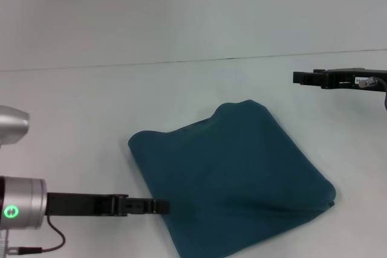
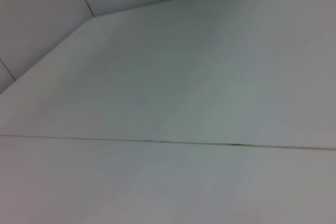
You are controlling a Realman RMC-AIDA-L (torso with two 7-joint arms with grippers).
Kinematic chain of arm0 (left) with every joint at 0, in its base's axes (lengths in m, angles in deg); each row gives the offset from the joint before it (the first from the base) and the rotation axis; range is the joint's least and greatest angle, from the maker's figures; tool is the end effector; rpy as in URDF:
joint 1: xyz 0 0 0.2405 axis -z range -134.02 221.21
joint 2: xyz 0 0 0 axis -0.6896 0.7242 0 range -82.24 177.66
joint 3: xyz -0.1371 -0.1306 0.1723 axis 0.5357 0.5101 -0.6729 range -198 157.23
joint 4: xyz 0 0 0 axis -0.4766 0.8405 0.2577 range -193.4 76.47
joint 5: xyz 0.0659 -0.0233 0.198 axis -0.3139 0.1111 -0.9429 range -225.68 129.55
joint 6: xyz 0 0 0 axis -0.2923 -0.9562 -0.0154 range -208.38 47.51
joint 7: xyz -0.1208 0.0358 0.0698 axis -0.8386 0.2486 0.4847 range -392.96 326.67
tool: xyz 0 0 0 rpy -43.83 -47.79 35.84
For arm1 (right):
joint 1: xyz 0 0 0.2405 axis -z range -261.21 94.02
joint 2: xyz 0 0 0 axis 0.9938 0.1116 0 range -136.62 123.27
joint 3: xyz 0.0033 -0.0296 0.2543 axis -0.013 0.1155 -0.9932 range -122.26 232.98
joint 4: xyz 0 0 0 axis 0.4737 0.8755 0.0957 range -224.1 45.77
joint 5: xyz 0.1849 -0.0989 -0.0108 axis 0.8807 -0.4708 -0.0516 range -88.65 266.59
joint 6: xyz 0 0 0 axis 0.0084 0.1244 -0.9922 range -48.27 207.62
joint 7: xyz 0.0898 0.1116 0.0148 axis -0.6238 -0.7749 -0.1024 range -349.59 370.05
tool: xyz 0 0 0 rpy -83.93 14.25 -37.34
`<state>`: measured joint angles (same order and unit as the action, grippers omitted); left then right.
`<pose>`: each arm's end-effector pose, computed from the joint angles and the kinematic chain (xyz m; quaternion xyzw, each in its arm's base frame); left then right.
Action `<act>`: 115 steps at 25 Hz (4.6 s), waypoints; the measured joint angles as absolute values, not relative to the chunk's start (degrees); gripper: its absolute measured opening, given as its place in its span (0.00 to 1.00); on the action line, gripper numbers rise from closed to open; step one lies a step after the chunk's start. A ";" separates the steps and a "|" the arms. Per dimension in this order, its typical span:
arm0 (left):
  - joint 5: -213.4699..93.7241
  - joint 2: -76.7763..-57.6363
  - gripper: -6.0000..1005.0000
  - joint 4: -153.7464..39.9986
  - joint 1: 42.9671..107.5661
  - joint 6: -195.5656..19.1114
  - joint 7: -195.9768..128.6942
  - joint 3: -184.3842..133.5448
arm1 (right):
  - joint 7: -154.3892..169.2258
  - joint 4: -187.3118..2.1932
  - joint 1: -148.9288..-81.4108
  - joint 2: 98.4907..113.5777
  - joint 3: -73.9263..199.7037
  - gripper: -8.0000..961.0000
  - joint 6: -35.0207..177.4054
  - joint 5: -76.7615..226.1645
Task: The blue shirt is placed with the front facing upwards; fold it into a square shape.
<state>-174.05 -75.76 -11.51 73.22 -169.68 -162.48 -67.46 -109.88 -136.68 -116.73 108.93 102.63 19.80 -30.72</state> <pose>-0.2518 0.3162 -0.0306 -0.8246 -0.5470 -0.1438 0.0116 0.2767 0.4144 0.0580 -0.8168 0.4456 0.1738 0.3227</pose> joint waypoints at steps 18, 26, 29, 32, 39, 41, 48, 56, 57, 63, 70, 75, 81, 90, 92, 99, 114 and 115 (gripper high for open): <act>-174.09 -76.21 0.82 -17.80 77.56 -163.77 -163.58 -71.02 | -109.65 -136.87 -116.84 108.45 102.65 0.67 19.73 -30.71; -174.25 -76.03 0.81 -18.28 77.96 -162.49 -163.62 -71.76 | -109.82 -137.00 -116.81 108.45 102.65 0.67 19.73 -30.74; -174.66 -75.98 0.81 -18.33 77.96 -162.24 -163.62 -72.14 | -109.83 -137.08 -116.81 108.45 102.65 0.67 19.68 -30.74; -175.58 -75.87 0.81 -18.17 77.96 -162.15 -163.62 -71.88 | -109.85 -137.28 -116.81 108.45 102.65 0.67 19.56 -30.71; -176.36 -75.56 0.80 -18.07 77.96 -162.05 -163.65 -71.63 | -109.96 -137.41 -116.81 108.45 102.65 0.67 19.49 -30.72; -176.75 -75.55 0.80 -18.01 77.98 -161.87 -163.66 -71.63 | -109.97 -137.42 -116.81 108.45 102.65 0.67 19.48 -30.72; -176.99 -75.45 0.79 -17.37 78.02 -161.83 -163.65 -71.51 | -110.00 -137.42 -116.75 108.45 102.38 0.67 19.46 -30.73; -176.79 -75.89 0.79 -17.51 78.31 -161.81 -163.46 -72.05 | -110.00 -137.31 -116.73 108.50 102.29 0.67 19.47 -30.74; -176.70 -75.91 0.79 -17.53 78.34 -161.81 -163.40 -72.05 | -110.00 -137.31 -116.72 108.51 102.29 0.67 19.47 -30.73; -176.60 -76.09 0.78 -17.86 78.93 -161.73 -163.19 -72.15 | -110.00 -137.33 -116.72 108.59 102.29 0.67 19.47 -30.74; -176.57 -76.13 0.78 -18.40 79.56 -160.96 -163.17 -72.16 | -110.00 -137.33 -116.73 108.63 102.29 0.67 19.40 -30.73; -176.84 -76.20 0.77 -18.58 79.70 -159.16 -163.51 -72.28 | -110.00 -137.31 -116.73 108.63 102.23 0.66 19.37 -30.73; -176.82 -76.21 0.77 -18.17 79.75 -158.46 -163.46 -72.48 | -110.00 -137.32 -116.76 108.63 102.20 0.65 19.28 -30.67; -176.91 -76.22 0.57 -18.38 80.35 -158.14 -163.53 -72.87 | -110.00 -137.33 -116.82 108.63 102.20 0.63 19.28 -30.47; -176.93 -76.22 0.49 -18.42 80.41 -157.94 -163.54 -72.92 | -110.00 -137.33 -116.82 108.64 102.20 0.63 19.29 -30.46; -177.00 -75.99 0.10 -18.41 80.63 -157.18 -163.57 -72.91 | -110.00 -137.33 -116.82 108.74 102.20 0.62 19.38 -30.46; -177.84 -73.64 0.07 -18.06 81.33 -156.93 -163.28 -70.20 | -109.75 -136.87 -116.63 109.18 102.12 0.59 19.33 -30.50; -178.25 -73.48 0.08 -18.05 81.40 -156.92 -163.23 -69.63 | -109.74 -136.85 -116.63 109.26 102.15 0.59 19.32 -30.53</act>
